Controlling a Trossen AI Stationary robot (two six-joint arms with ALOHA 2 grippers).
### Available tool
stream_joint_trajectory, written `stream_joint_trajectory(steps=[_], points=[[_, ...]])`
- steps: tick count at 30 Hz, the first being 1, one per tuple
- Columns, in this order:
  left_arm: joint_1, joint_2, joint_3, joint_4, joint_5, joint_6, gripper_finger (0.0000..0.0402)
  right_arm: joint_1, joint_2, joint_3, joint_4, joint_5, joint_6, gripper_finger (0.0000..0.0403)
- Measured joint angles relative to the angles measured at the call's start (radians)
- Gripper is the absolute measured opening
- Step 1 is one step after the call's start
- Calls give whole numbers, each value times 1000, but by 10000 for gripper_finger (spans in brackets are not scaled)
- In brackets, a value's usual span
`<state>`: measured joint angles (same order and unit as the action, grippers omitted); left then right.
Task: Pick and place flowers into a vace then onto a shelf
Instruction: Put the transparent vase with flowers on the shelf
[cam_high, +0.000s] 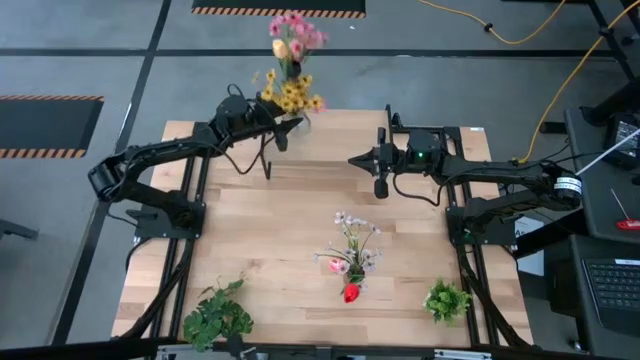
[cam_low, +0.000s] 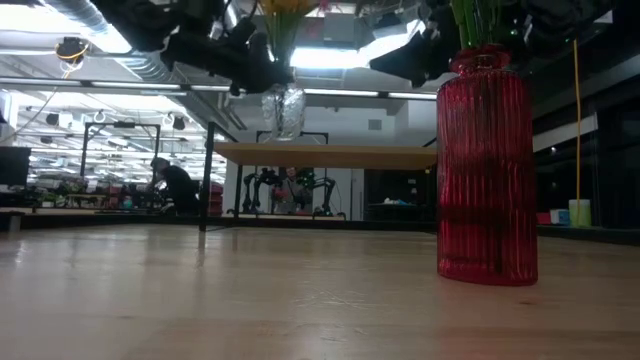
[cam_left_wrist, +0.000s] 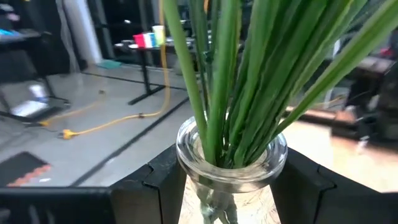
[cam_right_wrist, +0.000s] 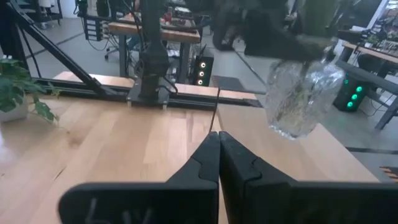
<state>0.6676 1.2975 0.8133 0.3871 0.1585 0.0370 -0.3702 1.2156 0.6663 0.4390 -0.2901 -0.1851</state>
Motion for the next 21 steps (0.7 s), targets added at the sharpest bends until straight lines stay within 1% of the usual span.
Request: stream_joint_trajectory(steps=[3, 8, 21], points=[[19, 40, 70, -47, 71, -26, 183, 0, 0, 0, -1, 0, 1, 3], [27, 98, 163, -196, 51, 7, 183, 0, 0, 0, -10, 0, 1, 3], [27, 119, 164, -194, 42, 26, 183, 0, 0, 0, -17, 0, -4, 3]])
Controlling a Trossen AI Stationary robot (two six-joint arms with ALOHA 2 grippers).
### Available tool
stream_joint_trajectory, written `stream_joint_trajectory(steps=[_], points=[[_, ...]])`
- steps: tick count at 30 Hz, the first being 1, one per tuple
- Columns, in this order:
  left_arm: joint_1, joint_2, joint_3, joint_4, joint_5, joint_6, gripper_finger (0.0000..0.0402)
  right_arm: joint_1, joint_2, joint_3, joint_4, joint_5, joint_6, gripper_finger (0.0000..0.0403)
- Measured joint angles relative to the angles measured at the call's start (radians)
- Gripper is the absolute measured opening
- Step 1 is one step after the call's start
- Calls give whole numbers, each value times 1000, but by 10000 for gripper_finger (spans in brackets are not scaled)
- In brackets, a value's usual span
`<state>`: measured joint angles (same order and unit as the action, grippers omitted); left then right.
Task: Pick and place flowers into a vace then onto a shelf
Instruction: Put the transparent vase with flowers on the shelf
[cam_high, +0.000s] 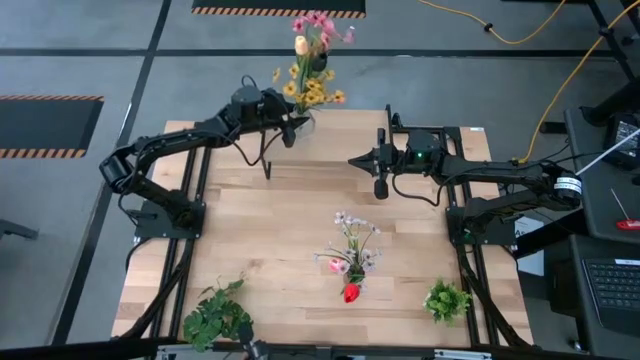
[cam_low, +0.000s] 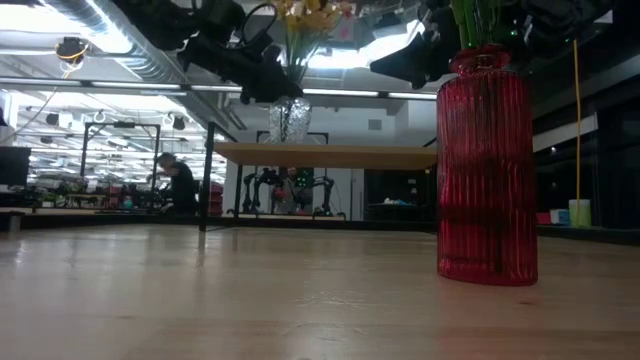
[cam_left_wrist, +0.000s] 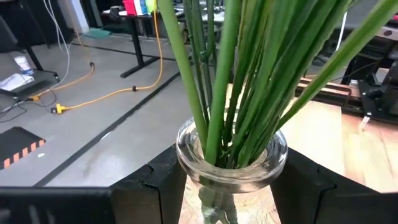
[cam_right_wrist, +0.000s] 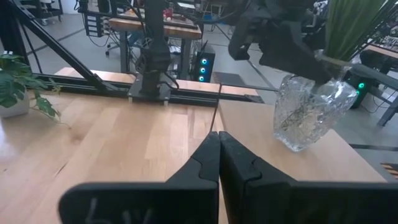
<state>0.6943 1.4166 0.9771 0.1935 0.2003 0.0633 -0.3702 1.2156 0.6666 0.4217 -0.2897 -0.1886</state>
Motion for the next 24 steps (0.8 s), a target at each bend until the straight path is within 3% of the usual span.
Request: stream_joint_trajectory(steps=[13, 19, 24], points=[[4, 0, -21, 18, 2, 11, 183, 0, 0, 0, 0, 0, -3, 3], [4, 0, -21, 3, 2, 21, 225, 0, 0, 0, 0, 0, -3, 3], [4, -1, -21, -3, 4, 36, 226, 0, 0, 0, -1, 0, -3, 3]])
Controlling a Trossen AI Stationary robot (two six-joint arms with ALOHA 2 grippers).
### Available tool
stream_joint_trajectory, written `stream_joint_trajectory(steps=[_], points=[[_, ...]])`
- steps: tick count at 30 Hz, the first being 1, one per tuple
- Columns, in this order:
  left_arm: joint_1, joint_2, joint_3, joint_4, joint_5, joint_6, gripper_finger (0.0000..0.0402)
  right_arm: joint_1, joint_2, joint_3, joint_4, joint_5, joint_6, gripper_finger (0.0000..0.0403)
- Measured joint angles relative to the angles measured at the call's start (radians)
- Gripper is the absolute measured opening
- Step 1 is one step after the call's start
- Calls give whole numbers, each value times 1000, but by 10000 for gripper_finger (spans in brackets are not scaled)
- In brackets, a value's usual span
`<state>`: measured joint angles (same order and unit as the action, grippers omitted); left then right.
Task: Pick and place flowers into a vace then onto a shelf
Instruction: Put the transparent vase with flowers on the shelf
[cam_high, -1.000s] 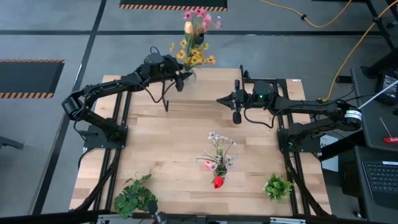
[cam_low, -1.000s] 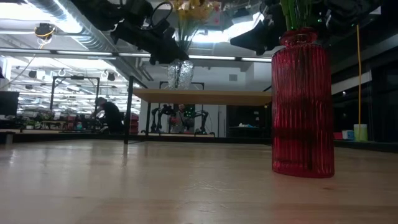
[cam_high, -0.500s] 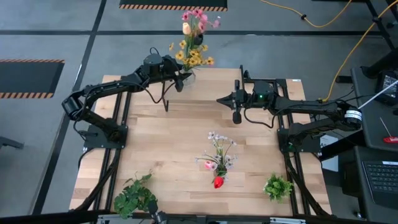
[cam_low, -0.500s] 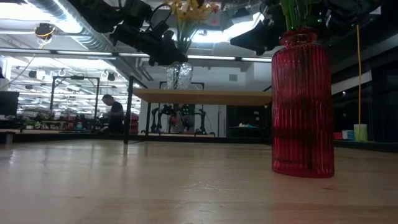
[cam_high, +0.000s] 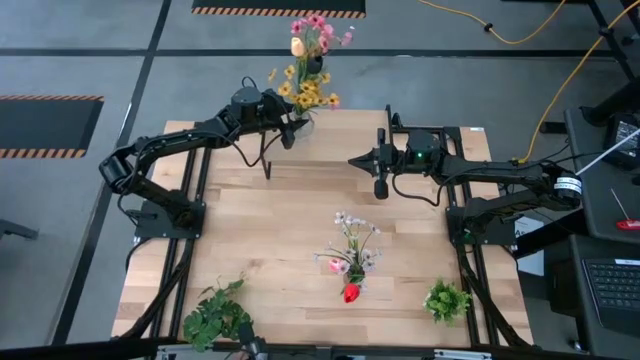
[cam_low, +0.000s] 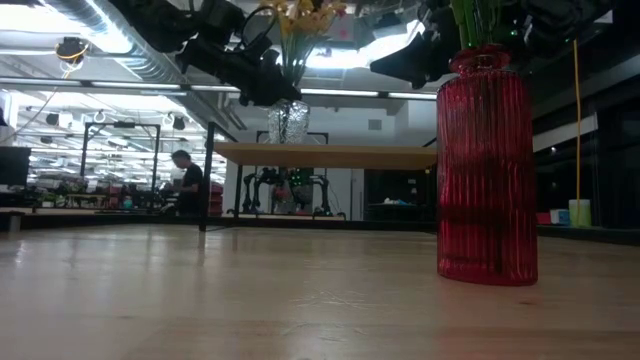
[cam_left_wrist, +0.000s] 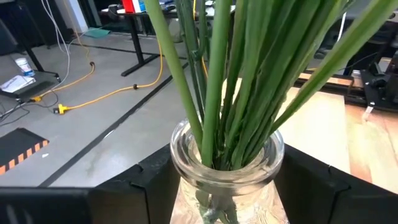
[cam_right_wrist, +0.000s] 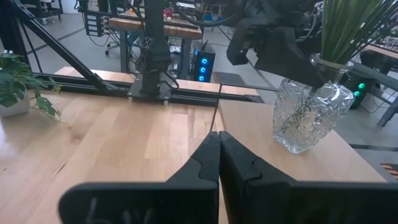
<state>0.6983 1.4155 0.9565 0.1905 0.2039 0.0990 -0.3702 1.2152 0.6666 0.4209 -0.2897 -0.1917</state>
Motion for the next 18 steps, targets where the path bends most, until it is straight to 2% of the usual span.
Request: stream_joint_trajectory(steps=[11, 18], points=[[0, -11, 0, -15, -1, 21, 241, 0, 0, 0, -47, 0, 0, 3], [0, -60, 0, -50, -1, 30, 250, 0, 0, 0, -44, 0, 0, 3]])
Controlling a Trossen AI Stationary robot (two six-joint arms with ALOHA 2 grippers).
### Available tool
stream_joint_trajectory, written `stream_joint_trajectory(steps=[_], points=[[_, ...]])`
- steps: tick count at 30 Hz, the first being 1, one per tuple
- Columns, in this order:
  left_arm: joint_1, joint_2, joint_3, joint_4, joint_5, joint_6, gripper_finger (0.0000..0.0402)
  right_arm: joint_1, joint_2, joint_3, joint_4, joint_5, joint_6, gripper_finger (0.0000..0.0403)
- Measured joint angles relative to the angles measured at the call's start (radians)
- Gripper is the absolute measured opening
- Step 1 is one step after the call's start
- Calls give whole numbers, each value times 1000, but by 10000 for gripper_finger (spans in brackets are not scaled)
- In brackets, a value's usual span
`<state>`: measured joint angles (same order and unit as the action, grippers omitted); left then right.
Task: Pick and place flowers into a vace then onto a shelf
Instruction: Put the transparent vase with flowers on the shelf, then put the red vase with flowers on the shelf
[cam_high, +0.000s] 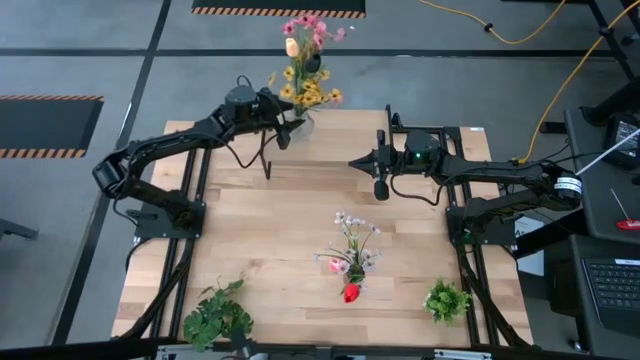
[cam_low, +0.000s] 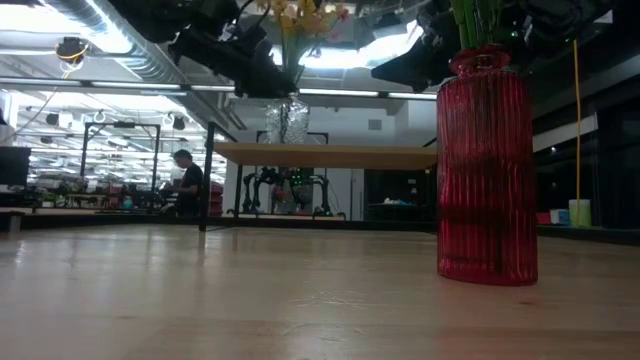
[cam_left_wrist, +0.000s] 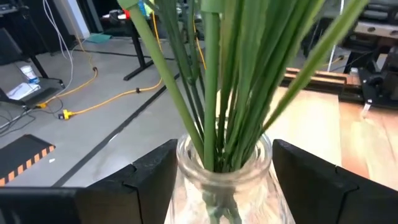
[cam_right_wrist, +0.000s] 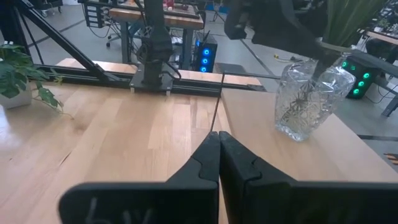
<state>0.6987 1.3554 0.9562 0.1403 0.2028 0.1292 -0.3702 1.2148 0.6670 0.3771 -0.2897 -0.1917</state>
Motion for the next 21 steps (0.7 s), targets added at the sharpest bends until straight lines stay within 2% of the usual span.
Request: stream_joint_trajectory(steps=[15, 21], points=[[0, -36, 0, -42, 0, 101, 251, 0, 0, 0, 0, 0, 5, 3], [0, -92, 0, -80, -2, 142, 251, 0, 0, 0, 0, 0, 7, 3]])
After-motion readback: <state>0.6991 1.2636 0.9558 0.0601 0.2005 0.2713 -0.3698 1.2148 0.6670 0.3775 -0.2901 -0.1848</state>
